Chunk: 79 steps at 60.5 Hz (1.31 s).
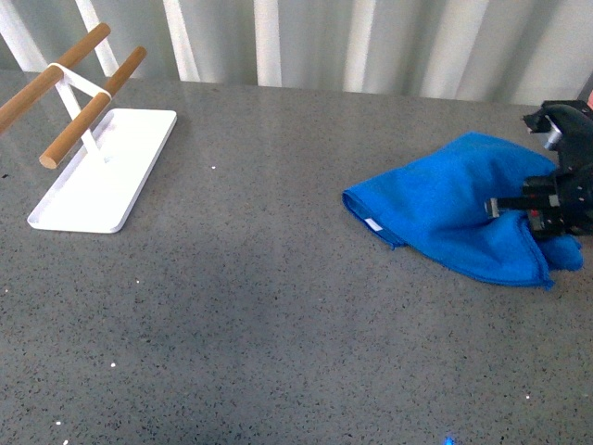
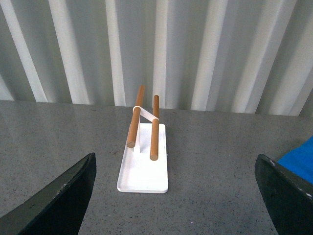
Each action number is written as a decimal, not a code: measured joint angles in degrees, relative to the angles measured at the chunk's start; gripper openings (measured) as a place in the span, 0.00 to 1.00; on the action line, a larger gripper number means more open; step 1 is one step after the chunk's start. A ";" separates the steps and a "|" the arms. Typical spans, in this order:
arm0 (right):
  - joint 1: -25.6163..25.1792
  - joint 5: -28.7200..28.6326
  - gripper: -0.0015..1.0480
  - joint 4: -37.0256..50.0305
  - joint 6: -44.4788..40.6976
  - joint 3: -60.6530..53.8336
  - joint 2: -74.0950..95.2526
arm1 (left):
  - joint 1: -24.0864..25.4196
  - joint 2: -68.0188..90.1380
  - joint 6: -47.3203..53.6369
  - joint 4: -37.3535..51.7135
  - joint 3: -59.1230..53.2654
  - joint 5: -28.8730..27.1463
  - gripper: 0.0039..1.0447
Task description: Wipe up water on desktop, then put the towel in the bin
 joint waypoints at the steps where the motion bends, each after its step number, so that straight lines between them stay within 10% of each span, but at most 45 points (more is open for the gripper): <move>1: 0.20 -0.04 0.03 0.11 -0.09 0.52 0.35 | 0.00 0.00 0.00 0.02 0.00 0.00 0.94; 27: 12.55 -7.56 0.03 -3.58 -3.15 20.35 12.13 | 0.00 0.00 0.00 0.00 0.00 0.00 0.94; 48: 17.46 -13.09 0.03 -2.78 -8.07 11.54 8.00 | 0.02 0.00 0.00 0.00 0.00 0.00 0.94; 79: 3.39 -14.51 0.03 -9.77 -23.98 -6.16 -5.33 | 0.02 0.00 0.00 0.00 0.00 0.00 0.94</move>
